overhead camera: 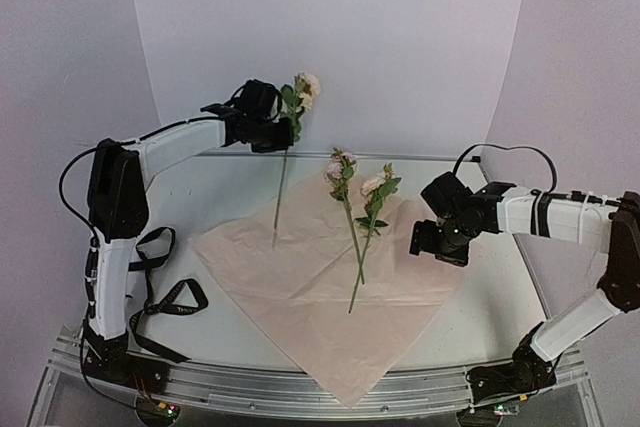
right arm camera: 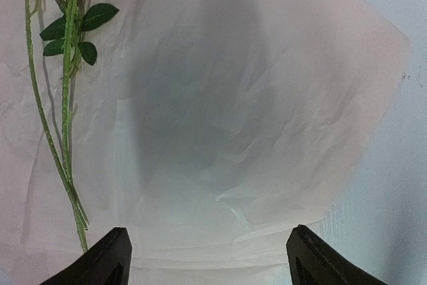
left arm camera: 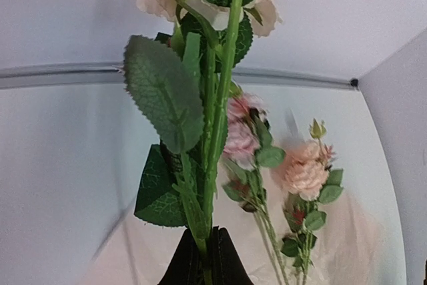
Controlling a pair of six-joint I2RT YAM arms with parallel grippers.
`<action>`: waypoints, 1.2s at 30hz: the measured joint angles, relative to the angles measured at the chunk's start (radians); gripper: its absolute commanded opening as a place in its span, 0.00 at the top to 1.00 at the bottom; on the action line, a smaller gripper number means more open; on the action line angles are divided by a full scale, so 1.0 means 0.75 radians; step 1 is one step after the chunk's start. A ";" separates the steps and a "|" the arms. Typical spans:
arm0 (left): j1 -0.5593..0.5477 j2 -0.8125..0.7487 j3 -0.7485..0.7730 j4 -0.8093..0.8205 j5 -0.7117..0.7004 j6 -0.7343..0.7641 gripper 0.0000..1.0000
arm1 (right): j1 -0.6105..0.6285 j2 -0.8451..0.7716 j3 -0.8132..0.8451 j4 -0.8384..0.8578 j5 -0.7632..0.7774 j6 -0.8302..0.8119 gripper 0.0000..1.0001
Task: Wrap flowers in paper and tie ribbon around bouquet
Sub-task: Place the fake flower on the flattened wrapping paper.
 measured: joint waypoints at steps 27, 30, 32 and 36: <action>-0.313 0.325 -0.029 0.085 0.057 -0.497 0.80 | 0.008 0.078 0.013 -0.001 -0.139 0.003 0.26; -0.317 0.326 -0.065 0.111 0.088 -0.484 0.57 | 0.021 0.088 0.013 -0.001 -0.143 0.003 0.24; -0.319 0.325 -0.100 0.137 0.102 -0.479 0.52 | 0.035 0.090 0.013 -0.001 -0.144 0.003 0.24; -0.319 0.319 -0.204 0.191 0.119 -0.474 0.49 | 0.065 0.090 0.013 -0.001 -0.147 0.004 0.23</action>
